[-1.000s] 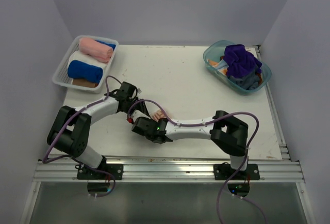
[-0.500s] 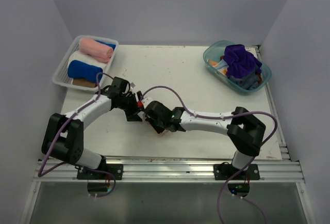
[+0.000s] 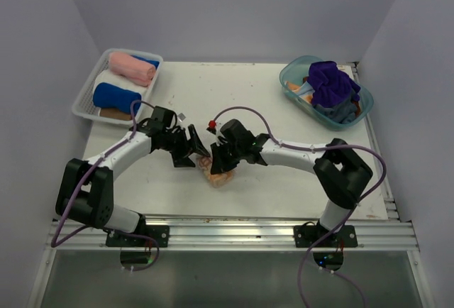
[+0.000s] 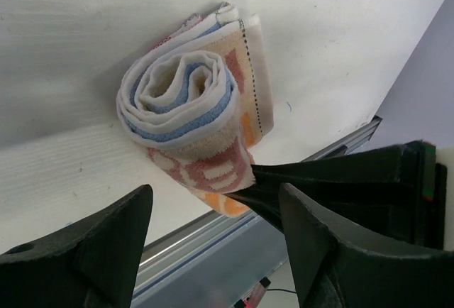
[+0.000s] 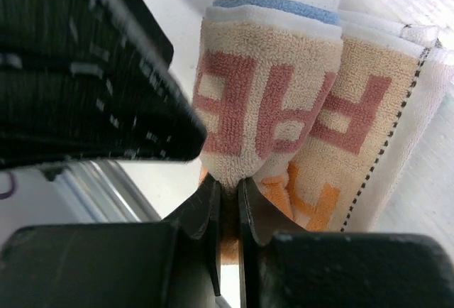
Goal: Roll the towels
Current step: Roll the towel
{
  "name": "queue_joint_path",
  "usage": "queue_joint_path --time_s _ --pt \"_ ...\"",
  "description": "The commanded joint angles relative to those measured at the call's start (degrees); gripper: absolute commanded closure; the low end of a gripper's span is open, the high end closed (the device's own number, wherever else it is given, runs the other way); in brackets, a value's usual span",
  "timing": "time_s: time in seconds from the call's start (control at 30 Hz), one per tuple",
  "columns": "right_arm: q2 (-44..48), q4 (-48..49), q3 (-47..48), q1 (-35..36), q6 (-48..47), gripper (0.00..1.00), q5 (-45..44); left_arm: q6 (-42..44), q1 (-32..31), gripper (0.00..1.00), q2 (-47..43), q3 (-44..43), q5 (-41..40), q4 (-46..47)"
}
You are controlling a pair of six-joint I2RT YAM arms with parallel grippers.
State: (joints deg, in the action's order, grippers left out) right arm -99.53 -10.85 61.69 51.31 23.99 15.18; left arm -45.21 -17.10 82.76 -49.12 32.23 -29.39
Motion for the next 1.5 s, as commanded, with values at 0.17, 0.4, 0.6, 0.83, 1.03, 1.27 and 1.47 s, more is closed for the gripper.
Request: queue_joint_path --time_s 0.17,0.4,0.6,0.83,1.03,1.27,1.47 --pt "-3.0 7.5 -1.2 -5.8 7.7 0.91 17.4 1.8 -1.9 0.23 2.5 0.1 2.5 2.8" --pt "-6.6 7.9 -1.5 -6.5 8.3 0.91 20.1 2.5 -3.7 0.23 7.3 0.0 2.0 4.2" --pt "-7.0 5.9 -0.3 -6.6 8.3 0.89 21.0 2.3 -4.3 0.3 9.2 0.7 1.5 5.0" --pt "2.9 -6.5 4.2 -5.3 2.9 0.29 4.7 2.1 -4.3 0.41 9.9 1.0 0.6 4.3" --pt "7.8 -15.8 7.9 3.9 -2.3 0.27 -17.5 2.3 -4.3 0.46 9.8 1.0 0.7 4.1" --pt "-0.2 -24.0 18.9 17.2 -9.6 0.28 -35.2 2.1 -4.3 0.46 9.1 1.7 1.0 4.1" --pt "-7.9 -27.0 23.8 22.4 -12.9 0.3 -43.2 2.3 -4.3 0.46 9.2 1.5 0.8 3.5"
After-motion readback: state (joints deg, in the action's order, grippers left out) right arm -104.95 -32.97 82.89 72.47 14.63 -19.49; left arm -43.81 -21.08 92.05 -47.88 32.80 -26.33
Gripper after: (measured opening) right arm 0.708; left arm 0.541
